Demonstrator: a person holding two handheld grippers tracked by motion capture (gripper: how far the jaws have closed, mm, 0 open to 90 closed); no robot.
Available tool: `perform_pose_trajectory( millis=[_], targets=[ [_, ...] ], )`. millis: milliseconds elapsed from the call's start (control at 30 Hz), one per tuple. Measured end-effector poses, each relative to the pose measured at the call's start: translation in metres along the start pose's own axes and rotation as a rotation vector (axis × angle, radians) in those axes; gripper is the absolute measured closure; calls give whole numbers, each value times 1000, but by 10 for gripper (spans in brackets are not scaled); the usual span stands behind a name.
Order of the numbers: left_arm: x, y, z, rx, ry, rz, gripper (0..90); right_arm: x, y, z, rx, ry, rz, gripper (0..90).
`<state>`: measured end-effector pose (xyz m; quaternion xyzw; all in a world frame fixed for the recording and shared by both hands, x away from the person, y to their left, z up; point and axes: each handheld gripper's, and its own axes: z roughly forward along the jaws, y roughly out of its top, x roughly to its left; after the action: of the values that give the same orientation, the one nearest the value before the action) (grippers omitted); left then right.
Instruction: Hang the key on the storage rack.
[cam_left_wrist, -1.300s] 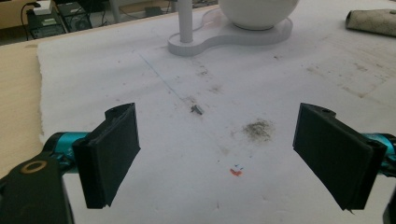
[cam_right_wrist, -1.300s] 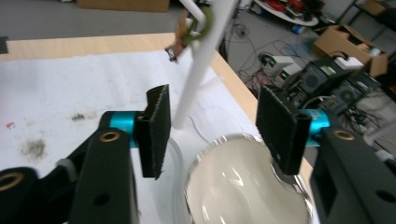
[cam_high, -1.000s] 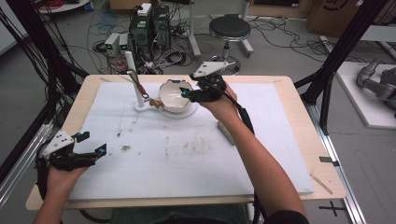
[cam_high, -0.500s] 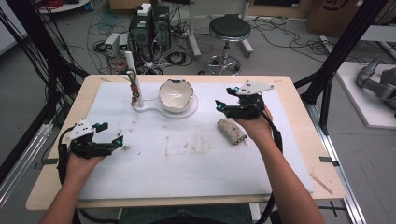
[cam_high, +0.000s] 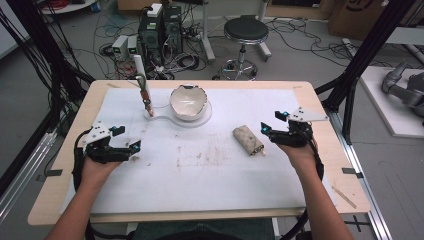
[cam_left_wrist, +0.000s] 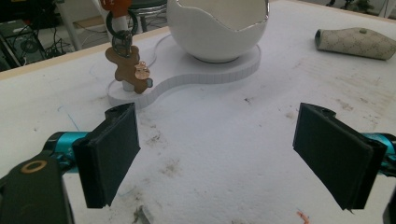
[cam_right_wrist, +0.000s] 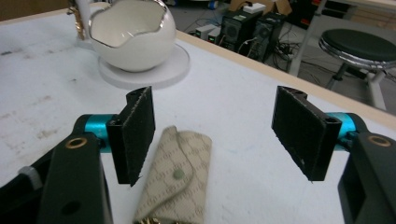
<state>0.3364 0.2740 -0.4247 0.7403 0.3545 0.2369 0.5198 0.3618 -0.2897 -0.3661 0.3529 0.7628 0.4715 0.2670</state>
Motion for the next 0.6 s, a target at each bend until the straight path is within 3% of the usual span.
perform_pose_trajectory(
  millis=[367, 500, 600],
  targets=[
    [3, 3, 9, -7, -16, -17, 144, -16, -39, -9, 42, -55, 70, 218],
    [3, 3, 9, -5, -19, -11, 144, -23, -45, -11, 47, -73, 105, 213],
    [1, 4, 8, -2, -19, -5, 143, -22, -45, -10, 49, -79, 102, 213]
  ],
)
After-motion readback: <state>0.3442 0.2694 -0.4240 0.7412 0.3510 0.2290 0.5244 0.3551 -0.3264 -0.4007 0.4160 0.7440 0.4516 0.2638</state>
